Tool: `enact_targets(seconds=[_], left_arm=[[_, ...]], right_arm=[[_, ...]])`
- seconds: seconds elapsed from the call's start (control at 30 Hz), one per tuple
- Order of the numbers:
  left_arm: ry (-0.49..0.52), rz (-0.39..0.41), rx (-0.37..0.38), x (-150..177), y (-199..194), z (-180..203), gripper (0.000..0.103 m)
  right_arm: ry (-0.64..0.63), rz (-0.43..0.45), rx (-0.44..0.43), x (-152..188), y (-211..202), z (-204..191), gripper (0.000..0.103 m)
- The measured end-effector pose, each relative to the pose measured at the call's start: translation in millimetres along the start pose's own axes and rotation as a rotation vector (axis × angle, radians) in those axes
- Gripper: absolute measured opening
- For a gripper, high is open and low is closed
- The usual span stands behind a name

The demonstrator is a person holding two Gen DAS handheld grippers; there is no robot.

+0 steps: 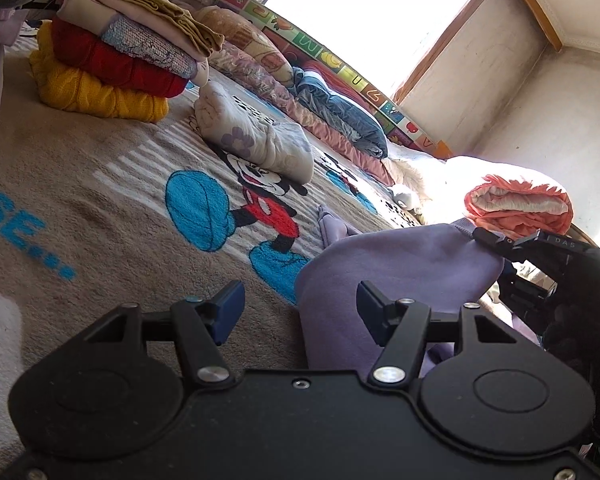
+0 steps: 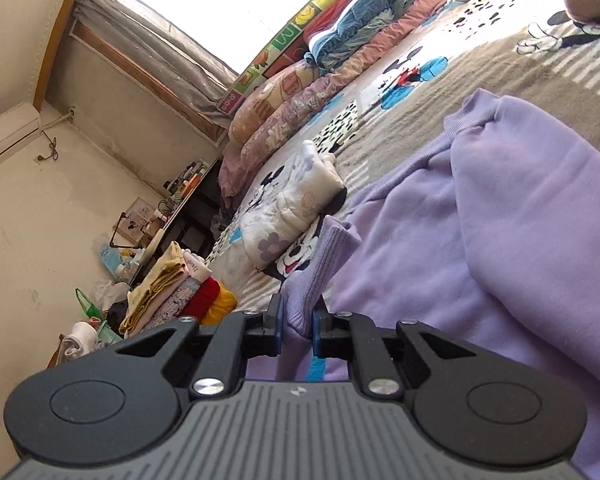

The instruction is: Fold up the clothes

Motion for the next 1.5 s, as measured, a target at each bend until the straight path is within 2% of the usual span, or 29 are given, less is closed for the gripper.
enact_targets(seconds=[0.23, 0.37, 0.5, 0.67, 0.93, 1.07, 1.27, 1.5], left_arm=[[0.023, -0.028, 0.066, 10, 5, 22, 0.061], [0.077, -0.058, 0.110, 24, 9, 41, 0.061], [0.121, -0.067, 0.157, 33, 13, 62, 0.052], [0.186, -0.117, 0.212, 51, 20, 86, 0.044], [0.332, -0.207, 0.311, 87, 25, 122, 0.038], [0.324, -0.224, 0.345, 93, 25, 129, 0.037], [0.297, -0.207, 0.362, 86, 21, 131, 0.037], [0.334, -0.241, 0.392, 96, 18, 135, 0.034]], right_arm=[[-0.143, 0.059, -0.098, -89, -19, -34, 0.015], [-0.204, 0.069, -0.106, -120, -34, -34, 0.015], [-0.238, 0.076, -0.088, -140, -53, -21, 0.015], [-0.222, 0.115, -0.051, -158, -75, 6, 0.015], [-0.189, 0.153, 0.009, -170, -105, 49, 0.015], [-0.166, 0.180, 0.050, -178, -117, 74, 0.015], [-0.143, 0.187, 0.091, -181, -127, 105, 0.015], [-0.121, 0.200, 0.116, -176, -135, 126, 0.015]])
Point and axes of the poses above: each gripper's, at about its wrist camera, not at the fingertips, and y roughly the way its jaws point, z to its right, x to its underside, the point moved 10 cm from there along y, roughly the way its jaws point, and after that the axes turned 15 degrees about z, right-handed, at the moved point
